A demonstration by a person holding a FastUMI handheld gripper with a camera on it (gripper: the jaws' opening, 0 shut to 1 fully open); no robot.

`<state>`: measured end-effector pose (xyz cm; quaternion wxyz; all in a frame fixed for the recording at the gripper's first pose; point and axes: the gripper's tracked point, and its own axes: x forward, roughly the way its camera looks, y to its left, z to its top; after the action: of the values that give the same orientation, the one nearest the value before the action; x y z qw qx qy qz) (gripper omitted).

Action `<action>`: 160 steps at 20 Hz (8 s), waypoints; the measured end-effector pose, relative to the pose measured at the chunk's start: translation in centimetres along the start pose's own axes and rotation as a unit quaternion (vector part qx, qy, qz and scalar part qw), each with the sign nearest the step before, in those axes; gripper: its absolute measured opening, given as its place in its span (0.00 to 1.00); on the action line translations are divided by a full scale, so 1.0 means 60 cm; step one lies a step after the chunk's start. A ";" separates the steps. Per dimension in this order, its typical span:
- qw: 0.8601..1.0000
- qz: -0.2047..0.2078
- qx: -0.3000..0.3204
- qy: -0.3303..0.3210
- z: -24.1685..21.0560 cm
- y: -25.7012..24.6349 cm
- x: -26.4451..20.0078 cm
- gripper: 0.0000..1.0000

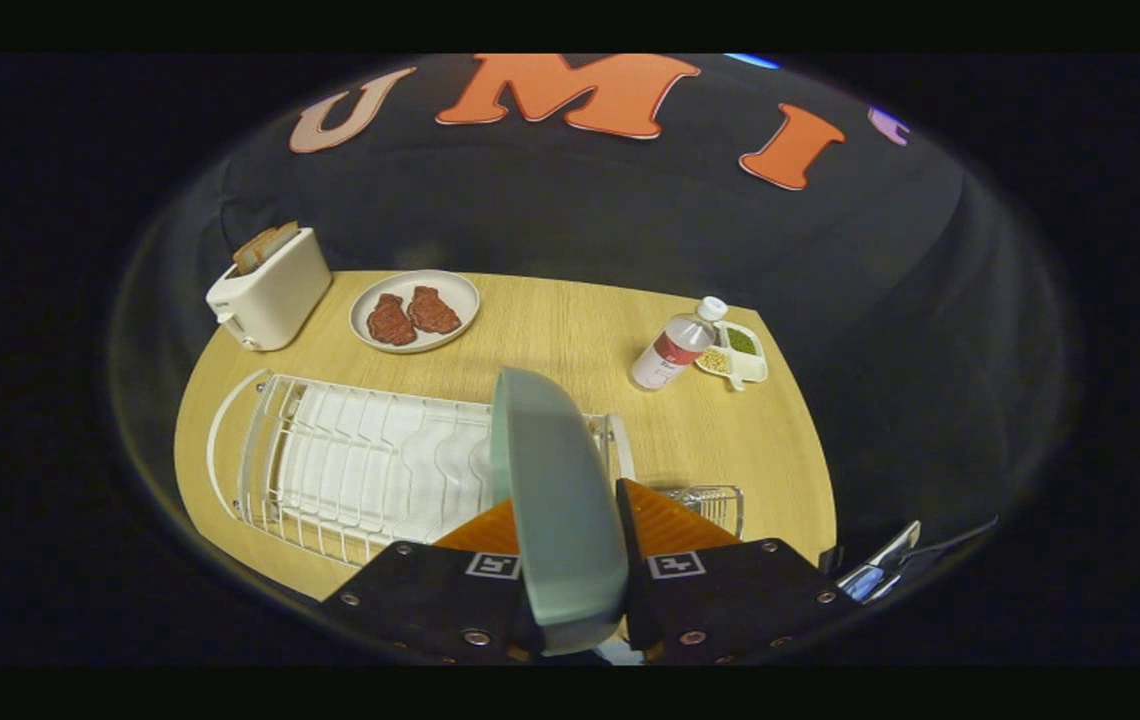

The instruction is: Take the plate from the dish rack, then take the spoon from the basket and place it into the plate.

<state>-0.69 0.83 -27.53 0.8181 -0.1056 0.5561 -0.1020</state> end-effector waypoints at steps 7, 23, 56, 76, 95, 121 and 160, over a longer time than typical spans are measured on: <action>0.996 0.067 0.066 0.011 -0.068 -0.016 -0.071 0.31; 0.955 0.228 0.177 0.070 -0.301 0.014 -0.081 0.30; 0.914 0.290 0.259 0.111 -0.473 0.046 0.089 0.55; 0.963 0.091 0.153 -0.202 -0.278 -0.178 0.103 0.70; 0.965 0.073 0.113 -0.225 -0.206 -0.184 0.101 0.13; 0.941 0.167 0.111 -0.272 -0.201 -0.153 -0.117 0.11; 0.944 0.305 0.056 -0.114 -0.356 0.043 -0.006 0.20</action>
<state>-20.59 2.13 -35.65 0.8724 0.1040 0.4582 0.1345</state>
